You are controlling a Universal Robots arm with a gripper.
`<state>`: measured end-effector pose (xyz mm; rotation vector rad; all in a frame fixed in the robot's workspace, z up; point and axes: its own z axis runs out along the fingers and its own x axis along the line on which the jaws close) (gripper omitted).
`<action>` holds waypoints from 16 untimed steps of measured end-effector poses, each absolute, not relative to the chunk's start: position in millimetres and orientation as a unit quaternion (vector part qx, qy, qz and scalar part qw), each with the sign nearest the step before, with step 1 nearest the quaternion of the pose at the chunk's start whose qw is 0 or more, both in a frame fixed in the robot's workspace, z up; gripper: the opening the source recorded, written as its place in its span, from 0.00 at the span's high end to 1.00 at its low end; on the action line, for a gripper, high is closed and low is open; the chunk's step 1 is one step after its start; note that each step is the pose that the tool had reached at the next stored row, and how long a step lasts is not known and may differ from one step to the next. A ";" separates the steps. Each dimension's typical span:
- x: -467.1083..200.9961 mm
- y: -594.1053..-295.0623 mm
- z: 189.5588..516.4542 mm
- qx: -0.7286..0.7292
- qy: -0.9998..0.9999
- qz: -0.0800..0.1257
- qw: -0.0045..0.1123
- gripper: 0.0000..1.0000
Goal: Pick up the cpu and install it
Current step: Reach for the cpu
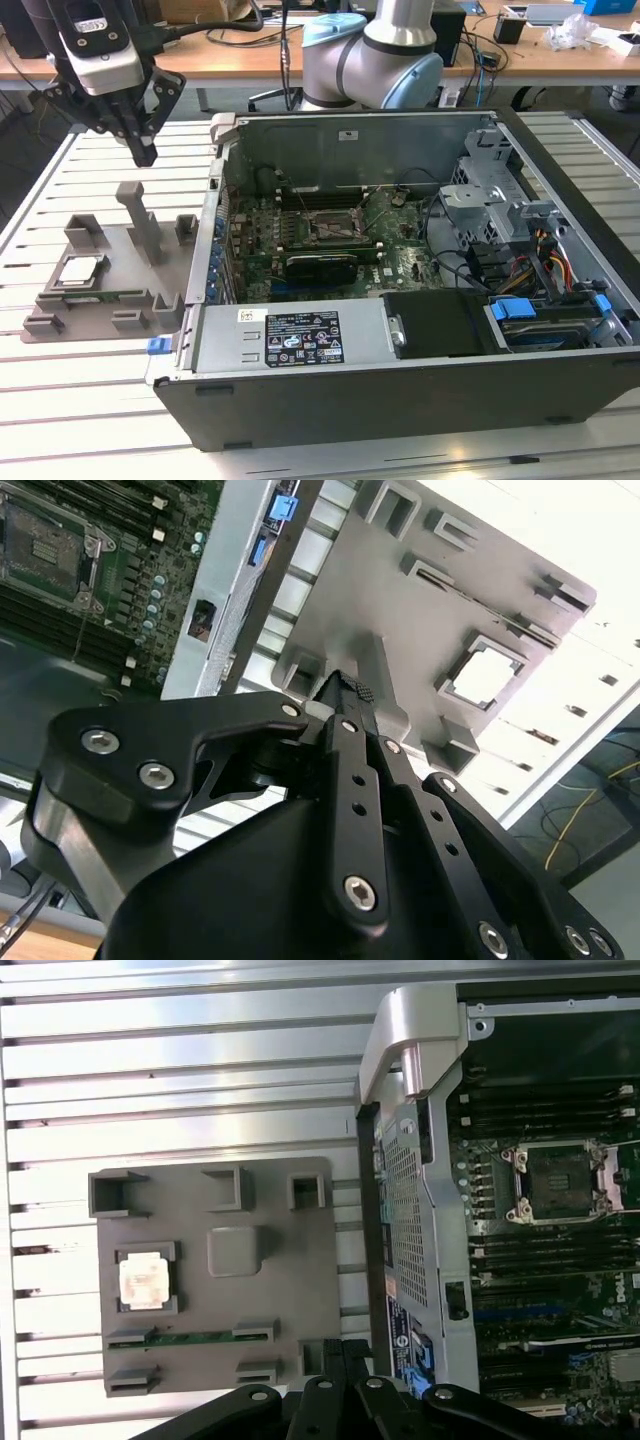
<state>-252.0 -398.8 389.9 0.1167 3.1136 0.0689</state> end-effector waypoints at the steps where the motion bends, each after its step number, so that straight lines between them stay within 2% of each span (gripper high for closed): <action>1: -253.5 -398.8 389.8 0.037 0.999 0.022 0.012 0.89; 16: -267.6 -398.8 389.3 0.037 0.999 0.022 0.013 0.89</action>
